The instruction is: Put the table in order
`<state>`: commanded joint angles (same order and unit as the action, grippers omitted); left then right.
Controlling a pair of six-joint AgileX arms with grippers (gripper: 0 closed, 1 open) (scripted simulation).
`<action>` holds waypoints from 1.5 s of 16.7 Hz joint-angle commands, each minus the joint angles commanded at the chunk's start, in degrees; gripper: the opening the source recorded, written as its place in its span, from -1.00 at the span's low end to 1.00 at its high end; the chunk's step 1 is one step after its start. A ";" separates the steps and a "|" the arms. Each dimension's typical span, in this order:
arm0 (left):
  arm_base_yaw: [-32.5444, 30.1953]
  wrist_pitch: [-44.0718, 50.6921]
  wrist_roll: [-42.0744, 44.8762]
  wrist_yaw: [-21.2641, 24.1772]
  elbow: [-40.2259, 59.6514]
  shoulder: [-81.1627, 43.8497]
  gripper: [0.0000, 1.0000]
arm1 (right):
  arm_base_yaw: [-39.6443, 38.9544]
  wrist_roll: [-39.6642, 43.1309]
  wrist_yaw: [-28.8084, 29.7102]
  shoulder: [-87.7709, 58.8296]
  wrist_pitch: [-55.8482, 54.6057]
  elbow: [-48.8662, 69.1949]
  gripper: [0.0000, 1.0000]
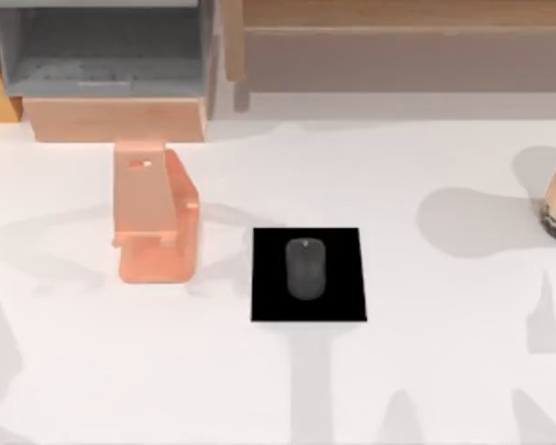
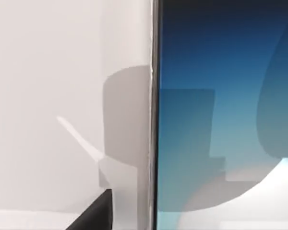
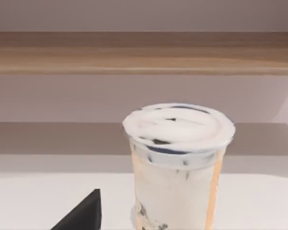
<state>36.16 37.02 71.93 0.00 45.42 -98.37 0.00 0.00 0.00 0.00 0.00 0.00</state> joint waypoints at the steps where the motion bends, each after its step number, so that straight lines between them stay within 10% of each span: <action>1: 0.00 0.00 0.00 0.00 0.00 0.00 0.25 | 0.00 0.00 0.00 0.00 0.00 0.00 1.00; 9: 0.00 0.00 0.00 0.00 0.00 0.00 -0.96 | 0.00 0.00 0.00 0.00 0.00 0.00 1.00; 25: -0.17 10.10 -1.00 0.39 4.22 5.73 -1.00 | 0.00 0.00 0.00 0.00 0.00 0.00 1.00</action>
<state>35.98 47.13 70.93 0.39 49.64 -92.63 0.00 0.00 0.00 0.00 0.00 0.00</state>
